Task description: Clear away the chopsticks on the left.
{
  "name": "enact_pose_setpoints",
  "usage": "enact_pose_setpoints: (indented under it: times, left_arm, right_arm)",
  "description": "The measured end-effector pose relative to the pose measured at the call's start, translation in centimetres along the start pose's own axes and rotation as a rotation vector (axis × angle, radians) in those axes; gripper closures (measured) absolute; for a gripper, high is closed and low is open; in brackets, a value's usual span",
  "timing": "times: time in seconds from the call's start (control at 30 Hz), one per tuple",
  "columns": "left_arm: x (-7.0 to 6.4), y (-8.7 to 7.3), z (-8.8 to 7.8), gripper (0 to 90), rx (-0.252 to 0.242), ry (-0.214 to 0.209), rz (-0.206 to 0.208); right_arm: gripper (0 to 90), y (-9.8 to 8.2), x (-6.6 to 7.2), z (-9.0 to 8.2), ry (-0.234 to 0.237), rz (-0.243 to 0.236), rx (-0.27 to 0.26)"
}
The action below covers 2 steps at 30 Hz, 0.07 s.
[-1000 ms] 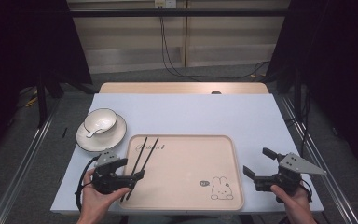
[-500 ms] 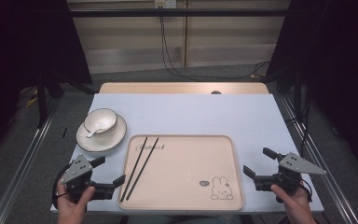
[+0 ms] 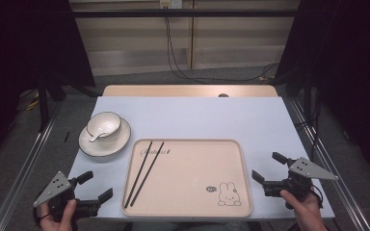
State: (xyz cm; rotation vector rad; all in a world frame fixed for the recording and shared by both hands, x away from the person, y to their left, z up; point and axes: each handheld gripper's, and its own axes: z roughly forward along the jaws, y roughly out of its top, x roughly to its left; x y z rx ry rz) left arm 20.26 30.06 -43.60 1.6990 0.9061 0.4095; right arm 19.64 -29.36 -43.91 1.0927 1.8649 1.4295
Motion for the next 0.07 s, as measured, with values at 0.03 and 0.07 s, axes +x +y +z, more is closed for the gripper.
enact_pose_setpoints:
  times: [0.03, 0.07]
  left_arm:
    - [0.19, 0.02, -0.16, 2.0, -0.007, 0.005, -0.015]
    - [0.32, -0.04, -0.27, 2.1, -0.008, 0.022, -0.029]
  right_arm:
    - [1.7, -0.01, -0.06, -0.01, -0.003, 0.000, -0.001]
    - [1.6, -0.02, -0.09, -0.01, -0.006, 0.001, -0.003]
